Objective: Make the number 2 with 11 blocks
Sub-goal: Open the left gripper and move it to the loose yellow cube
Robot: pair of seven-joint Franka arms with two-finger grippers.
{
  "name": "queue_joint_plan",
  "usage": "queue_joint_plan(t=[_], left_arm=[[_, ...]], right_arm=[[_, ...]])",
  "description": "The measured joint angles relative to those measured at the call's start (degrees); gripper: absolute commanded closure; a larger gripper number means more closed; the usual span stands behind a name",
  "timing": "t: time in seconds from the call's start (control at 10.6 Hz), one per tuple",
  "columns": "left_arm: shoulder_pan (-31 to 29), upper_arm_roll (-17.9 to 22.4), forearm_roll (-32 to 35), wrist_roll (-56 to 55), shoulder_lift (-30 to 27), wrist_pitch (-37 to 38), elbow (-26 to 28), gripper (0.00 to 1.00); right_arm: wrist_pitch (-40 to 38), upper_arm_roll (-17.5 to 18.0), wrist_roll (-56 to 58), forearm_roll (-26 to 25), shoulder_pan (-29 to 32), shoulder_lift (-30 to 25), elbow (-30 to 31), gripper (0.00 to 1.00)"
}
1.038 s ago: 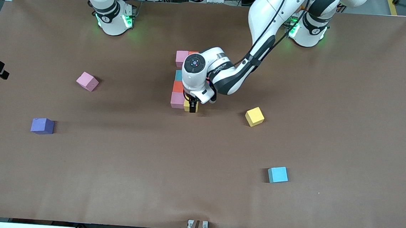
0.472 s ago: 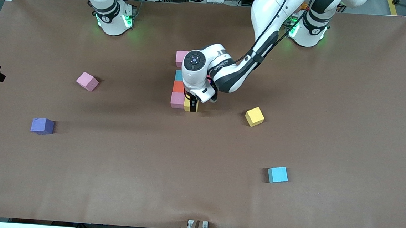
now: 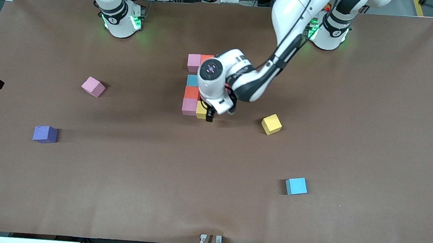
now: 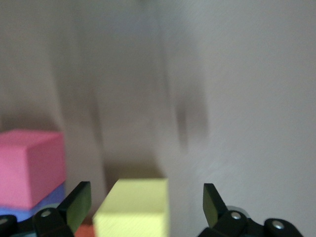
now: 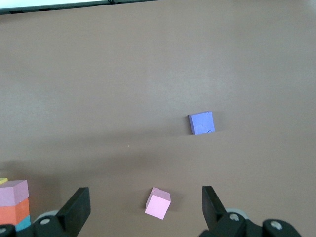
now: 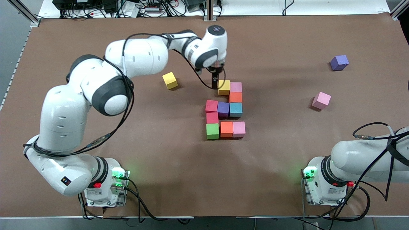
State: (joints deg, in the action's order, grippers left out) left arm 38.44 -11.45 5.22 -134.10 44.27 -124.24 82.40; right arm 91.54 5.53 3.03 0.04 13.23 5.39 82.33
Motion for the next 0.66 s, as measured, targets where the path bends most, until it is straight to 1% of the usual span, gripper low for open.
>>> queue_joint_plan(t=[0.28,0.47,0.66], left_arm=[[-5.4,-0.1,0.0,5.4,-1.3,0.7,1.4,0.00],[-7.0,-0.2,0.0,9.7,-4.0,1.0,4.7,0.00],[-8.1,-0.2,0.0,15.0,-8.0,1.1,9.8,0.00]], right_arm=[[0.0,0.0,0.0,0.0,0.5,0.0,0.0,0.00],[0.0,0.0,0.0,0.6,0.6,0.0,0.0,0.00],[0.1,-0.1,0.0,1.7,1.0,0.0,0.0,0.00]])
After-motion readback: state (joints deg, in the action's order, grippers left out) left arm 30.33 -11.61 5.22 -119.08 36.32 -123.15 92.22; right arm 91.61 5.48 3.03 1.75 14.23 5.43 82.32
